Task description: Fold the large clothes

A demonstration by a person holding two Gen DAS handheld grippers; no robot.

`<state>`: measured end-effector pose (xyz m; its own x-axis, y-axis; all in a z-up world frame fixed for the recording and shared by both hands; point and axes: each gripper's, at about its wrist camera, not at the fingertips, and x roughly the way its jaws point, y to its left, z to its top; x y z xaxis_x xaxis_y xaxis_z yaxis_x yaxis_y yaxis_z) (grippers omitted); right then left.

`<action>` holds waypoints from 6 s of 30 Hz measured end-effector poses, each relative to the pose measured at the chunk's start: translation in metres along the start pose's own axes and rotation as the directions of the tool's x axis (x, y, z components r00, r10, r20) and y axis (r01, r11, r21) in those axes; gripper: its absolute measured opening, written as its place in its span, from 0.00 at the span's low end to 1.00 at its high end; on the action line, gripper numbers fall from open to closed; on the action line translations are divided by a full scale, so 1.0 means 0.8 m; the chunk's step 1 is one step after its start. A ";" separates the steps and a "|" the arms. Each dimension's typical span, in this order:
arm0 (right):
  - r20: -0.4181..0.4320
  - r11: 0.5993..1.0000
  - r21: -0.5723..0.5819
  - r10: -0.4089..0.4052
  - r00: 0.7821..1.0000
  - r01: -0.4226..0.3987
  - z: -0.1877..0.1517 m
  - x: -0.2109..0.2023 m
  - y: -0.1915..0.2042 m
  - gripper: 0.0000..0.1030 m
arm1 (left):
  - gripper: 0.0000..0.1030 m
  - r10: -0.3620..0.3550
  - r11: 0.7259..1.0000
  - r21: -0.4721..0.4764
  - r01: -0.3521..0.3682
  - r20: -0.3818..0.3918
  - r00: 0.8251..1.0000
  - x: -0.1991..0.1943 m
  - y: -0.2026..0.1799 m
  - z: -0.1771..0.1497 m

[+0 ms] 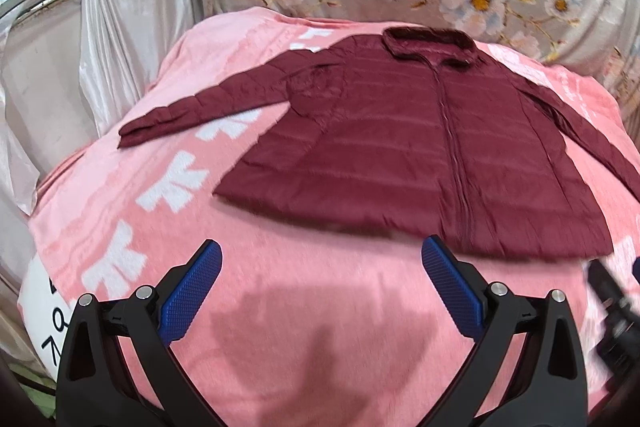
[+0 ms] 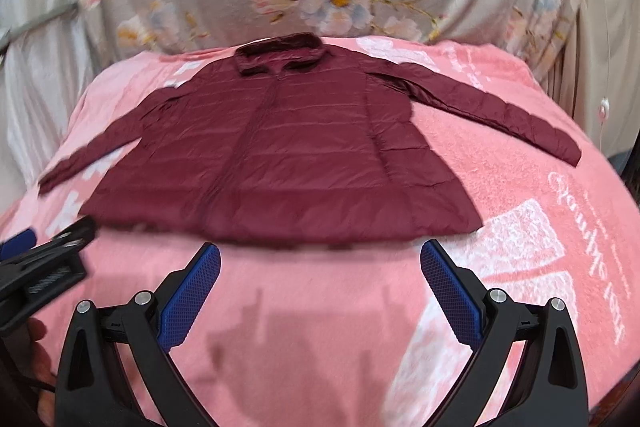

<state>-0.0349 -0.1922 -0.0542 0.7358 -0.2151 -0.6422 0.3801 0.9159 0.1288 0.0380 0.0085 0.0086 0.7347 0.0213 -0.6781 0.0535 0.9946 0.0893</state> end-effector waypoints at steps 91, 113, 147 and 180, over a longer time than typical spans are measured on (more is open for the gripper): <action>-0.075 0.951 0.306 0.073 0.995 -0.046 0.238 0.373 -0.139 0.31 | 0.00 -0.159 0.967 -0.226 0.121 -0.156 0.975 0.325 -0.005 0.256; -0.126 0.980 0.165 -0.089 0.988 0.109 0.227 0.392 -0.113 0.04 | 0.00 0.082 0.994 -0.060 -0.091 -0.143 0.986 0.373 -0.025 0.205; -0.124 0.976 -0.196 0.073 0.990 -0.096 0.156 0.334 0.141 0.10 | 0.59 -0.041 0.954 -0.298 0.026 -0.042 0.998 0.295 0.109 0.204; -0.001 0.973 -0.208 0.099 0.995 -0.097 0.064 0.205 0.139 0.55 | 0.02 -0.072 0.944 -0.310 0.113 0.141 0.987 0.224 0.174 0.348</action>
<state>0.1566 -0.1431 -0.1065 0.7691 -0.1234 -0.6271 0.1825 0.9827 0.0306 0.3653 0.1221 0.1027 0.8167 -0.0652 -0.5734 -0.0759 0.9728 -0.2187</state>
